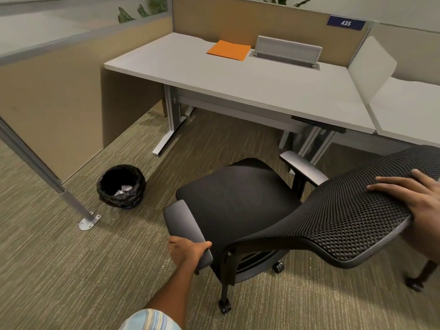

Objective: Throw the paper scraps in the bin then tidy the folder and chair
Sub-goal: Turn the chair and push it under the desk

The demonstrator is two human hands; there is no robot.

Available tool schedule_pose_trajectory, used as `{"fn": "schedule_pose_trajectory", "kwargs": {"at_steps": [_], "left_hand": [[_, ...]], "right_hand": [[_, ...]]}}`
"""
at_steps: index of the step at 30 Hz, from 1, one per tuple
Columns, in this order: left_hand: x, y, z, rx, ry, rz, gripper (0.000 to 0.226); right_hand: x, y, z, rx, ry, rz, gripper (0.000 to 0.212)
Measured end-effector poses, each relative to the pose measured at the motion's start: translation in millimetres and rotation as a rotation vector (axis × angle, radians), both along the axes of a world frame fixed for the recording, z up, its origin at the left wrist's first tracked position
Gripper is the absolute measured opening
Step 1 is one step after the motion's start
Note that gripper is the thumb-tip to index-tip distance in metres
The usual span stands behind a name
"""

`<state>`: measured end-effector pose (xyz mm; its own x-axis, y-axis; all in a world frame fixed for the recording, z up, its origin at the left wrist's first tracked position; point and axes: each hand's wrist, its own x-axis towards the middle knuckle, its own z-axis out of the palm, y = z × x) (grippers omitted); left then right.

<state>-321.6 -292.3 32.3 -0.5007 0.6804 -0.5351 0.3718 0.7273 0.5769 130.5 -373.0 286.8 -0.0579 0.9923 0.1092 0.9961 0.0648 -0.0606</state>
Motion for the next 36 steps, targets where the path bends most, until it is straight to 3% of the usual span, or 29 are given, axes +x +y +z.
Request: {"fn": "schedule_pose_trajectory", "kwargs": {"at_steps": [5,9,12,14,17,21,23,25,27,29,32,36], "left_hand": [[-21.6,2.4,-3.2,0.088,-0.069,-0.069,0.123],[-35.1,-9.1,4.2,0.164,-0.055,0.122,0.090],[-33.0,-20.9,37.5,0.380,0.018,0.161,0.055],[-22.9,-26.6,76.0,0.577,-0.048,0.040,0.045],[-1.4,-33.1,152.3,0.772,-0.255,-0.204,0.056],[17.2,-35.1,244.5,0.962,-0.351,-0.572,0.057],[19.0,-39.2,278.2,0.949,-0.250,-0.770,0.053],[18.6,-41.8,297.7,0.864,0.086,-0.987,0.061],[14.9,-40.7,304.1,0.812,0.425,-1.074,0.072],[5.4,-35.3,303.9,0.775,0.601,-1.105,0.073],[-17.1,-21.8,298.4,0.740,0.770,-1.172,0.070],[-45.0,-5.0,300.2,0.753,0.786,-1.161,0.083]], "right_hand": [[-56.9,-5.6,24.1,-0.002,-0.042,-0.133,0.060],[-75.0,-3.1,31.4,-0.069,-0.110,-0.163,0.063],[-95.7,-1.5,38.9,-0.081,-0.201,-0.147,0.066],[-113.0,-2.0,42.2,0.008,-0.211,-0.138,0.061],[-143.0,-2.0,48.3,0.056,-0.203,-0.144,0.054],[-180.5,5.4,49.3,0.028,-0.164,-0.154,0.044],[-200.1,8.9,50.9,0.033,-0.163,-0.152,0.040],[-220.2,14.7,52.6,0.017,-0.169,-0.154,0.037],[-240.1,21.4,54.3,0.001,-0.162,-0.161,0.033],[-258.3,26.9,55.0,-0.011,-0.129,-0.169,0.029],[-282.8,34.1,54.1,-0.030,-0.094,-0.158,0.039],[-308.7,45.0,55.9,-0.067,-0.033,-0.153,0.060]]}}
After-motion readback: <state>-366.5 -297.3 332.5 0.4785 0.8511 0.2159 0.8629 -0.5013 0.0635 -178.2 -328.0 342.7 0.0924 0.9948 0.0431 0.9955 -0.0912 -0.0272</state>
